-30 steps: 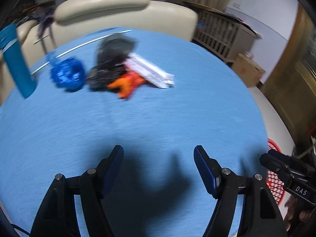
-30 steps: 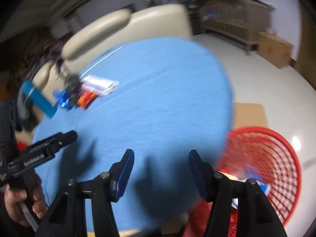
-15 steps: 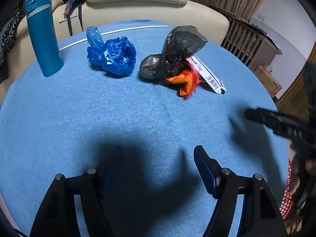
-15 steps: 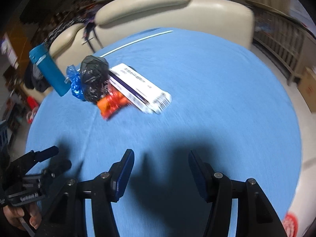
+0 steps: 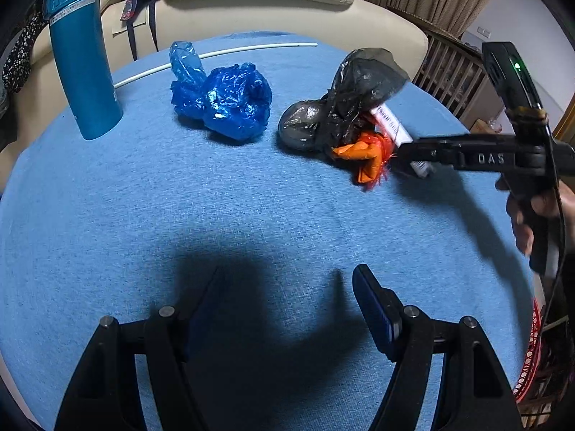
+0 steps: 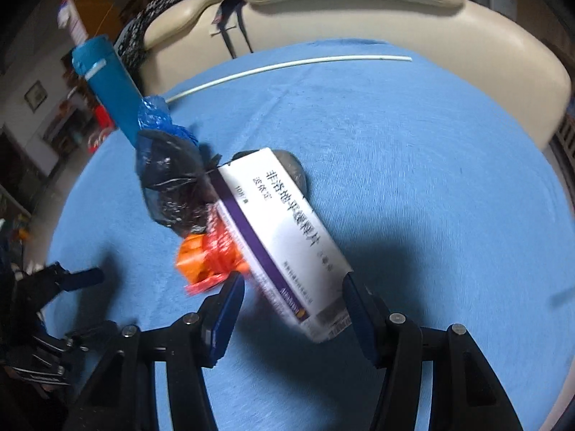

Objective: Collect trash
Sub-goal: 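Grasp the white medicine box with the right tool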

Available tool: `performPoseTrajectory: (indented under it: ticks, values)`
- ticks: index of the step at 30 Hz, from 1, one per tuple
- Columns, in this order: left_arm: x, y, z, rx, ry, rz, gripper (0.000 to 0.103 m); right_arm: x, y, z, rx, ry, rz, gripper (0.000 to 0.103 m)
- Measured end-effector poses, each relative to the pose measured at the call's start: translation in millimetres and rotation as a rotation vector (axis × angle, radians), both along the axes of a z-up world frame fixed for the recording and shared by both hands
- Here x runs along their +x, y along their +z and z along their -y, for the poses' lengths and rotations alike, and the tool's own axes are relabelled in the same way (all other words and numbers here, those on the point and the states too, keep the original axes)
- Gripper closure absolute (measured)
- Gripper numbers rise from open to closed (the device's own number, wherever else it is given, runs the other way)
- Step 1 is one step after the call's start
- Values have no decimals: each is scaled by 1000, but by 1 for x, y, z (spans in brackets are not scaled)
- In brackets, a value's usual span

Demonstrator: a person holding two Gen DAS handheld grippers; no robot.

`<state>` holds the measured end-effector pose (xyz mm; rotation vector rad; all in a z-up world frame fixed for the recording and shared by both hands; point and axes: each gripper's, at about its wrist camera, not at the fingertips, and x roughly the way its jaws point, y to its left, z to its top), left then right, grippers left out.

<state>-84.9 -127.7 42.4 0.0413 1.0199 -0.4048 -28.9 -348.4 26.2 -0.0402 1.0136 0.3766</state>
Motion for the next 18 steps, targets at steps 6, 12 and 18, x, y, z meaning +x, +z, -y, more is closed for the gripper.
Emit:
performPoseTrajectory:
  ticks: [6, 12, 18]
  values:
    - [1, 0, -2, -7, -8, -4, 29, 12, -2, -2, -44, 81, 2, 42]
    - [9, 3, 1, -14, -2, -5, 29, 22, -15, 7, 40, 48, -47, 44]
    - [23, 11, 8, -24, 16, 9, 29, -4, -12, 24, 98, -57, -67, 50]
